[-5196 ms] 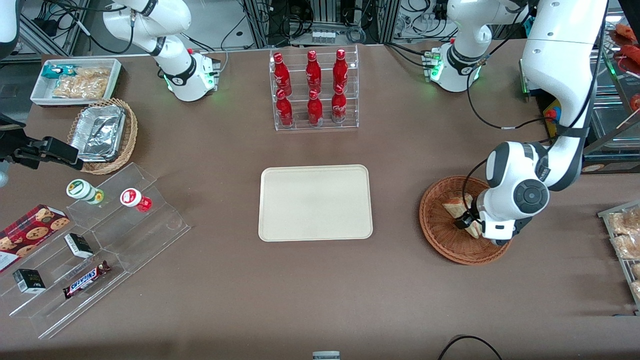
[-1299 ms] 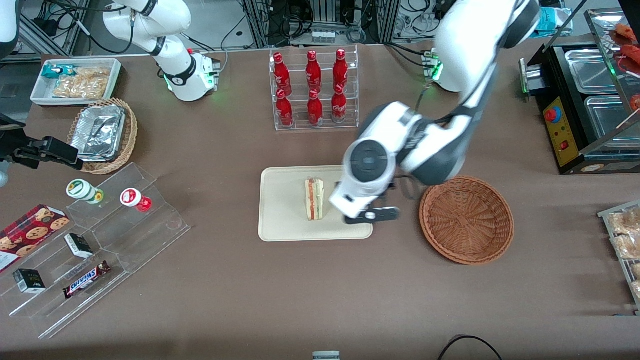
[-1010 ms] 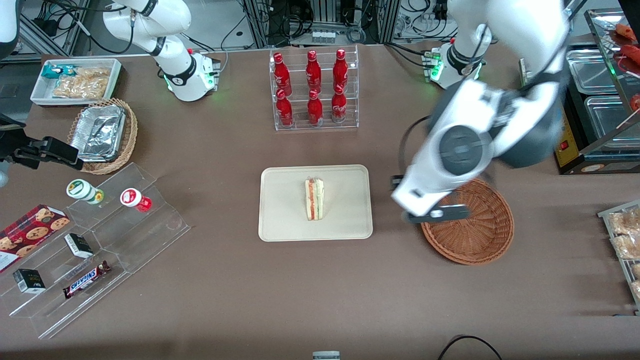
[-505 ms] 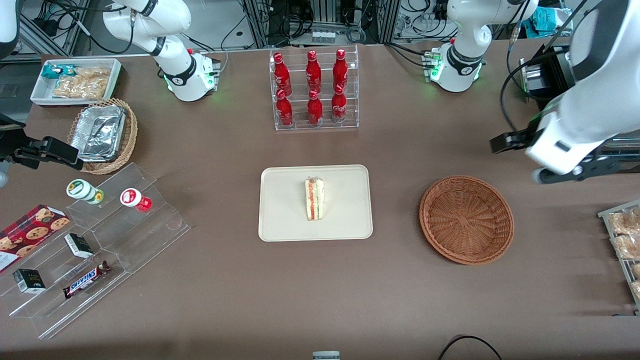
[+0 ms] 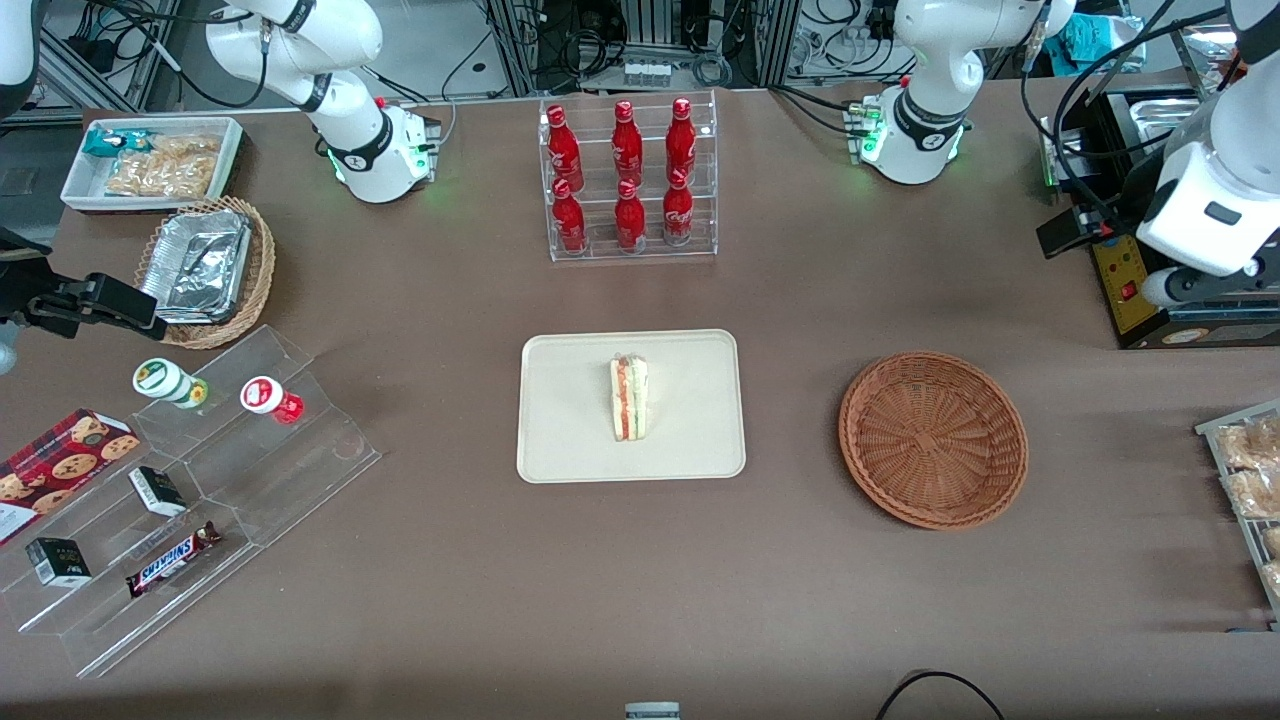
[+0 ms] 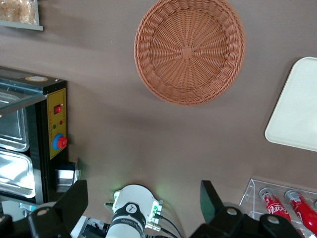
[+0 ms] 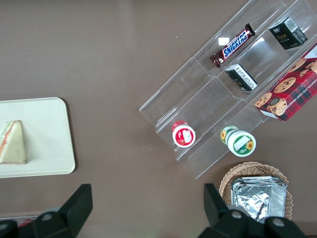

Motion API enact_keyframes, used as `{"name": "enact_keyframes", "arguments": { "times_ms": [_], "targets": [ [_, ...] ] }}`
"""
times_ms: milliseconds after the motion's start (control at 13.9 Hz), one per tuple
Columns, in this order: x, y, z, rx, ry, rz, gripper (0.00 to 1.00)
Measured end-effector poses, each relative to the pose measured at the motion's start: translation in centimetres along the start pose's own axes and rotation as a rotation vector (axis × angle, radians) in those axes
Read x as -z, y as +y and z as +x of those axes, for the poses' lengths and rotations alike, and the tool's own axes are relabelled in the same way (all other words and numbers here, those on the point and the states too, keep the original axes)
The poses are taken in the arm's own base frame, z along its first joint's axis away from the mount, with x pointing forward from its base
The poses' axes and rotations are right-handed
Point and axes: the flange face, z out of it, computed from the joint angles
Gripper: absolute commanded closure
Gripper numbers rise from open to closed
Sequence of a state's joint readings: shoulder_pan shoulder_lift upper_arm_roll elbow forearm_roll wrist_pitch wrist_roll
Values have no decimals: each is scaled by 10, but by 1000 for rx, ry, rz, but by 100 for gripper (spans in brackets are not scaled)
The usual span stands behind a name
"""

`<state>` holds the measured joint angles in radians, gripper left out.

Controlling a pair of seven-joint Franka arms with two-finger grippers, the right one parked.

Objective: Place sandwich from basket to tray

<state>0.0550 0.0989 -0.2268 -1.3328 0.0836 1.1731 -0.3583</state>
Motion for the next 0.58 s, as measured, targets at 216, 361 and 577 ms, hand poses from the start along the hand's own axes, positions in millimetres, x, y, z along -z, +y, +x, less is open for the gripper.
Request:
{"name": "enact_keyframes", "arguments": {
  "times_ms": [216,361,577],
  "targets": [
    [5,-14,-4,26,0,0,0],
    [6,-21,-6,28,-5,2,0],
    [5,-23,-8,26,-15,7,0]
  ]
}}
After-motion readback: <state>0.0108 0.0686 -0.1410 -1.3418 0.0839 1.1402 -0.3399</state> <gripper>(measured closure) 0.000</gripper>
